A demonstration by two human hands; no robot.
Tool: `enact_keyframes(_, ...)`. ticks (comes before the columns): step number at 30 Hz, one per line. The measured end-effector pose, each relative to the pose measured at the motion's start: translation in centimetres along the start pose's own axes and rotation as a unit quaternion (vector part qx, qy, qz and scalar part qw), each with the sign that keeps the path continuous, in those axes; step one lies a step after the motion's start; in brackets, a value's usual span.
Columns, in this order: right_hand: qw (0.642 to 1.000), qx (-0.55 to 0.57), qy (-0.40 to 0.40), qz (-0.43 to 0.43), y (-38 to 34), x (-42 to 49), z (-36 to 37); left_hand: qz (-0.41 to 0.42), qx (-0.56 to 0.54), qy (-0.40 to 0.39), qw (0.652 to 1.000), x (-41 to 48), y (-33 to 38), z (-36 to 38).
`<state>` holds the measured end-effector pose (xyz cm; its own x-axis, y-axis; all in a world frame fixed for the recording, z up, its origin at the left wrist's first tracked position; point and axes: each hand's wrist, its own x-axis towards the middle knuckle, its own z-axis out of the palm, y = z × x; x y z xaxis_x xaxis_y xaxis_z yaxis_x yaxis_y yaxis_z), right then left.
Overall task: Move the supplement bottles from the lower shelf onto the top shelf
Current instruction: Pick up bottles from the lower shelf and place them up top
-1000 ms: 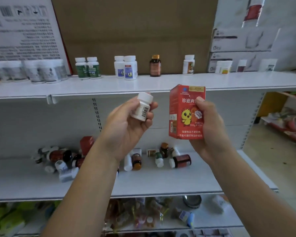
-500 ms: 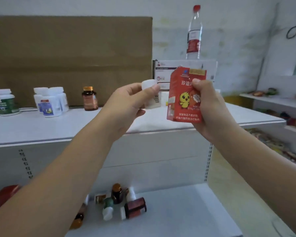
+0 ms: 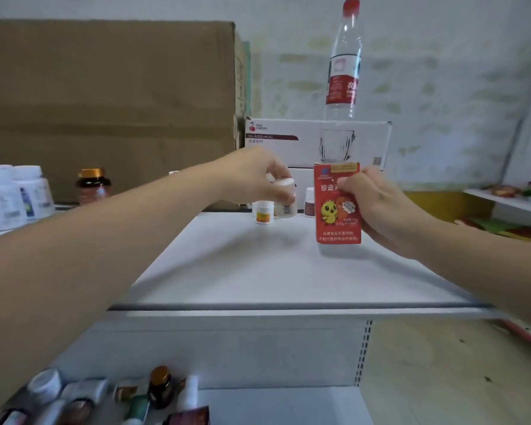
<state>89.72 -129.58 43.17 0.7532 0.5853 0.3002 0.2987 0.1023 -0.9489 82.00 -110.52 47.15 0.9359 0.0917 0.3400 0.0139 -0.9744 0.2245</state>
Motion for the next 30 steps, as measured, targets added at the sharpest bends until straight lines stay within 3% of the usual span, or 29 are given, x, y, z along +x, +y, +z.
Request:
enact_keyframes(9, 0.998, 0.039, -0.031, 0.026, 2.1, 1.4, -1.0, 0.041, 0.090, -0.016, 0.995, 4.0, -2.6, 2.3)
enact_keyframes(14, 0.996, 0.070, -0.030, 0.056, 2.3, 1.7, -1.1, 0.040, 0.048, -0.023, 0.998, 3.7, -3.6, 3.5)
enact_keyframes(30, 0.998, 0.045, -0.016, 0.046, 2.4, 1.9, -1.1, 0.049, 0.074, 0.013, 0.996, 2.9, -4.3, 5.0)
